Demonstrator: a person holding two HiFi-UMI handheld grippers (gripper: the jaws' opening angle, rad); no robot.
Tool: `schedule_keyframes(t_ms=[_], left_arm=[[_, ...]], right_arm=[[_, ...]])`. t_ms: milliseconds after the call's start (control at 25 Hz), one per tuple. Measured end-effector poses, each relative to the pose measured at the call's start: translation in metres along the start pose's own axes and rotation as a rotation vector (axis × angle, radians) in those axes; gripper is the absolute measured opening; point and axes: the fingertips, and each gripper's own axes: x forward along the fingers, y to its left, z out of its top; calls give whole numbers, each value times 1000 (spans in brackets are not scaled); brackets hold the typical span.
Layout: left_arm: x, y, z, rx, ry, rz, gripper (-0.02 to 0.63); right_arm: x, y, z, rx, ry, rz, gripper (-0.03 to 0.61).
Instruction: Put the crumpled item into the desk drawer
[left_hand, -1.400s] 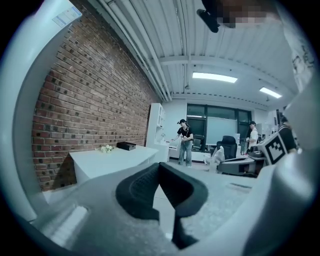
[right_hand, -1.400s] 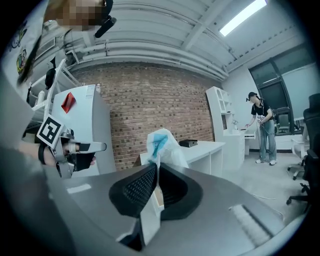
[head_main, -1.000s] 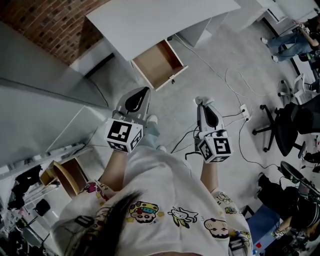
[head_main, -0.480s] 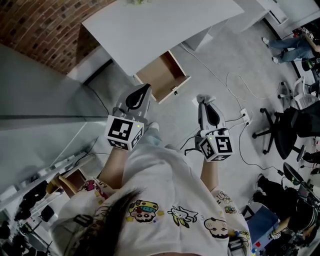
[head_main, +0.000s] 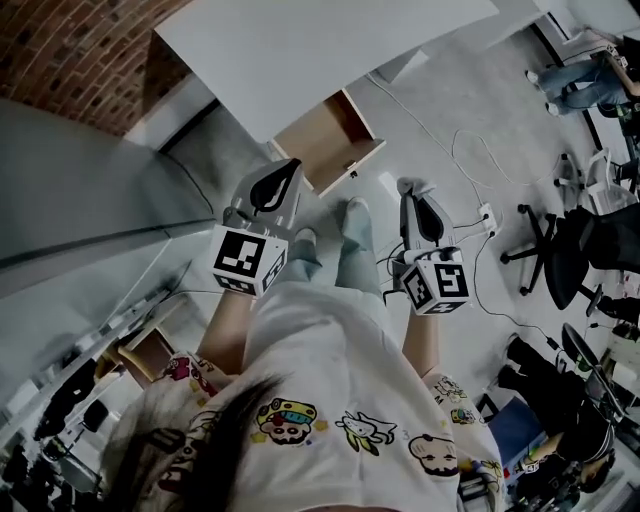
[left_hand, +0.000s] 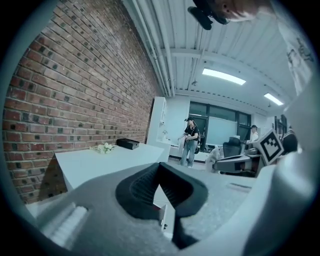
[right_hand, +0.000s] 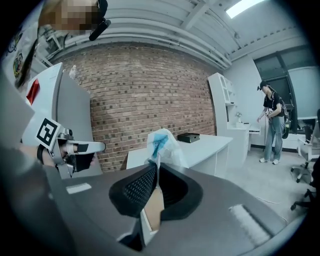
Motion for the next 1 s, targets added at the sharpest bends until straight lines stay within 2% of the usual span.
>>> schedule_keyframes(t_ms=[160, 440, 720, 1000], left_arm=[[5, 13, 0, -5, -7, 34, 0], [36, 34, 7, -7, -30, 155, 0], [91, 58, 23, -32, -60, 309, 0], [124, 81, 21, -69, -68, 464, 0]], right_arm=[[23, -2, 4, -17, 8, 37, 21], [77, -26, 17, -42, 9, 152, 21], [148, -59, 36, -84, 52, 324, 21], [213, -73, 46, -136, 98, 497, 21]])
